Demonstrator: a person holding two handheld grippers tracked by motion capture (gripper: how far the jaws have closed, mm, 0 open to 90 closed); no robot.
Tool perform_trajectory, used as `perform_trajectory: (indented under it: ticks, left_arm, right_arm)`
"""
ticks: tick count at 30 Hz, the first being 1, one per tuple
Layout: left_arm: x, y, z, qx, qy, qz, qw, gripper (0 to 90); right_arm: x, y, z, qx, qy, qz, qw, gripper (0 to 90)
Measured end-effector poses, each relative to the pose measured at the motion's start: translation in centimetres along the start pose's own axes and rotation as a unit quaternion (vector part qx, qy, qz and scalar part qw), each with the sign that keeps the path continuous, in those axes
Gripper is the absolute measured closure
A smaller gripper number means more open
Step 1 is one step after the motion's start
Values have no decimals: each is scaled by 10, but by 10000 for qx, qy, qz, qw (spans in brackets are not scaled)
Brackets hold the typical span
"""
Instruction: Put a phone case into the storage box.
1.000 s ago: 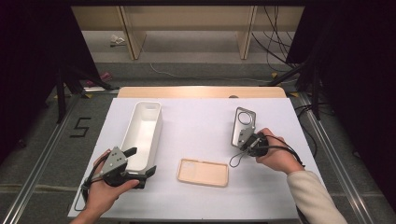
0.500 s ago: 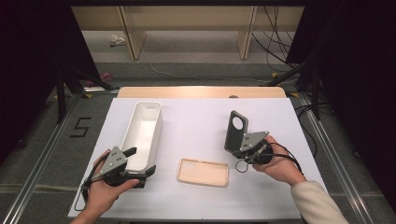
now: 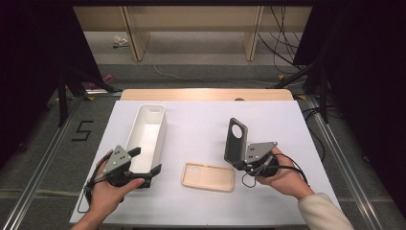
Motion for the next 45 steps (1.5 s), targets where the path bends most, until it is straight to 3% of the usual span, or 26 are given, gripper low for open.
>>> perform_trajectory:
  ticks: [5,11,17,23,29,37,45]
  left_arm:
    - [-20,-15,-2,116,20,149,9998,74]
    - [-48,-47,-8,326,60,381,9987,119]
    - [-75,-86,-21,693,89,825,9941,163]
    - [-92,-124,-29,744,113,1027,9919,245]
    - [-101,-153,-31,872,630,1221,9867,300]
    - [-103,-178,-27,829,916,1507,9808,396]
    - [-102,-189,-25,883,1253,1709,9733,502]
  right_arm:
    - [-7,-2,7,-73,86,-87,9999,890]
    - [-15,-5,16,-195,189,-186,9995,890]
    - [-24,-8,22,-248,290,-276,9989,890]
    - [-29,-10,26,-257,335,-299,9987,890]
    - [-33,-10,28,-220,380,-332,9985,890]
    - [-34,-10,29,-205,448,-340,9982,890]
    - [-36,-11,30,-198,495,-331,9980,890]
Point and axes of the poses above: each handheld gripper's, and its own axes: y roughly backward along the jaws, x roughly out of its underside, z roughly to its left, the point moved 4 cm from there along -y, roughly forward along the jaws, and after that the axes turned 5 degrees about x, right-handed, at the moved point
